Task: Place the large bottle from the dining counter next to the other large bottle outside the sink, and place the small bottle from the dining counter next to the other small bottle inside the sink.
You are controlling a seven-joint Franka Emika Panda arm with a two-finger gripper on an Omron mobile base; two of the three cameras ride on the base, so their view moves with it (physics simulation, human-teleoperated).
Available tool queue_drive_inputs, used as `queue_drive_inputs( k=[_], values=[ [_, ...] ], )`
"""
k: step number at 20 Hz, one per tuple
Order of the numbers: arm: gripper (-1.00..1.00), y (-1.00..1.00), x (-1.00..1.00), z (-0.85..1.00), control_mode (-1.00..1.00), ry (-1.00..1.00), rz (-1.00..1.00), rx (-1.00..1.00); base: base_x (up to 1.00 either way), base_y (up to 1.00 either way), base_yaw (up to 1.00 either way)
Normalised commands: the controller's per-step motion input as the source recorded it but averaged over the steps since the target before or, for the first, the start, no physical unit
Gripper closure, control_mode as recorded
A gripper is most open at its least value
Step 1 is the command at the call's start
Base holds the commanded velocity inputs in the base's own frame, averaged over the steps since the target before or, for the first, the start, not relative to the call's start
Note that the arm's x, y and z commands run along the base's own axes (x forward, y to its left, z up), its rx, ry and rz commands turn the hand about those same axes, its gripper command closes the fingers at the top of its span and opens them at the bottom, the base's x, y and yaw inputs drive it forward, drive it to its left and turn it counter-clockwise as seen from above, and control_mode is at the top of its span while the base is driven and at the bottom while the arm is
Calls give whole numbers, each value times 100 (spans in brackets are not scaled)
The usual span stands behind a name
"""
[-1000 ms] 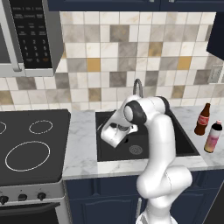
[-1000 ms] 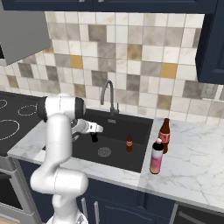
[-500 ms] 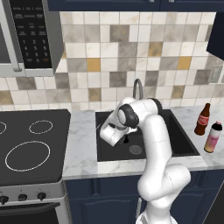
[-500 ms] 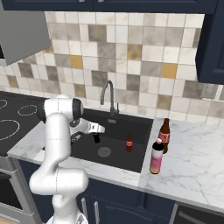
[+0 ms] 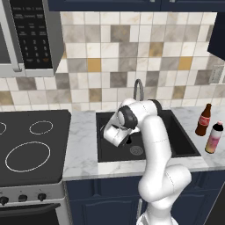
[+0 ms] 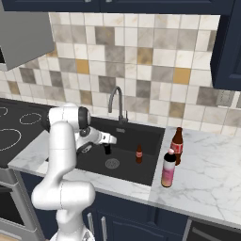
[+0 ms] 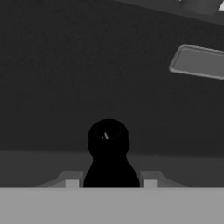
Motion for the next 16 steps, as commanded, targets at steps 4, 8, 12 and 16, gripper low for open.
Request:
queue_drive_inputs(
  k=[4,8,12,16],
  values=[
    [100,-22,0,-29,-100,-5,0,0,0,0,0],
    [100,-5,-14,-26,-100,-8,0,0,0,0,0],
    [-100,0,-18,-27,-100,-10,0,0,0,0,0],
    [-100,-7,-25,-26,-100,-12,0,0,0,0,0]
  ],
)
